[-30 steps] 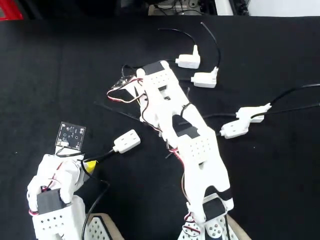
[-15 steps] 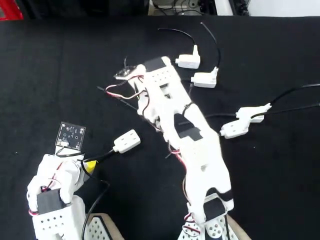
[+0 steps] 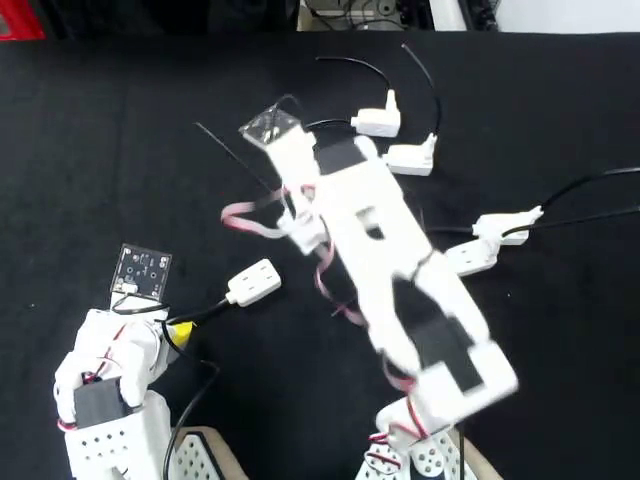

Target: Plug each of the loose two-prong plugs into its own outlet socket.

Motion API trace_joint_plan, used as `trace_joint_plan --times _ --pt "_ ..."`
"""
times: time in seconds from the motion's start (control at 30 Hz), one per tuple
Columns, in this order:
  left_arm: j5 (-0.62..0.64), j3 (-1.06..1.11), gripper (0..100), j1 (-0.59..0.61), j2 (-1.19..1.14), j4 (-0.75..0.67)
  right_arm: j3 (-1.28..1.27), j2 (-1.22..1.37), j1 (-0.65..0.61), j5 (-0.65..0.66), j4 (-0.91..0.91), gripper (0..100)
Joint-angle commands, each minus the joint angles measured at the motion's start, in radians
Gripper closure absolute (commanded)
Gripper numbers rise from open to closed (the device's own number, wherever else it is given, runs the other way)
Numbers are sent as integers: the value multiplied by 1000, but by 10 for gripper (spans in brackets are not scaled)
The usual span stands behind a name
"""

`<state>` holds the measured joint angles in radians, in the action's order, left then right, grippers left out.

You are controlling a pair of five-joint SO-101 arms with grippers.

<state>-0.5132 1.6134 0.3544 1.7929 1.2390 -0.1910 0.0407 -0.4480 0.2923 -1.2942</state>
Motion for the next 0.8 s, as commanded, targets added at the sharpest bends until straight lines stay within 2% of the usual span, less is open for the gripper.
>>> trace_joint_plan --times 0.0,0.17,0.27,0.33,0.47,0.6,0.77 --pt "68 -18 664 -15 5 -2 -239 -265 -64 -31 203 986" --pt "267 -85 664 -16 6 -49 -519 -513 -152 -109 480 986" --pt "377 -133 664 -18 6 -92 -639 -593 -189 -226 588 986" --pt "431 -182 664 -31 6 -107 -688 -613 -206 -250 634 986" --pt "491 -265 664 -179 6 -103 -711 -622 -233 -256 647 986" --pt "540 -246 664 -337 6 -167 -714 -622 -233 -253 646 986" --pt "537 -131 664 -372 6 -341 -708 -633 -238 -224 571 986"
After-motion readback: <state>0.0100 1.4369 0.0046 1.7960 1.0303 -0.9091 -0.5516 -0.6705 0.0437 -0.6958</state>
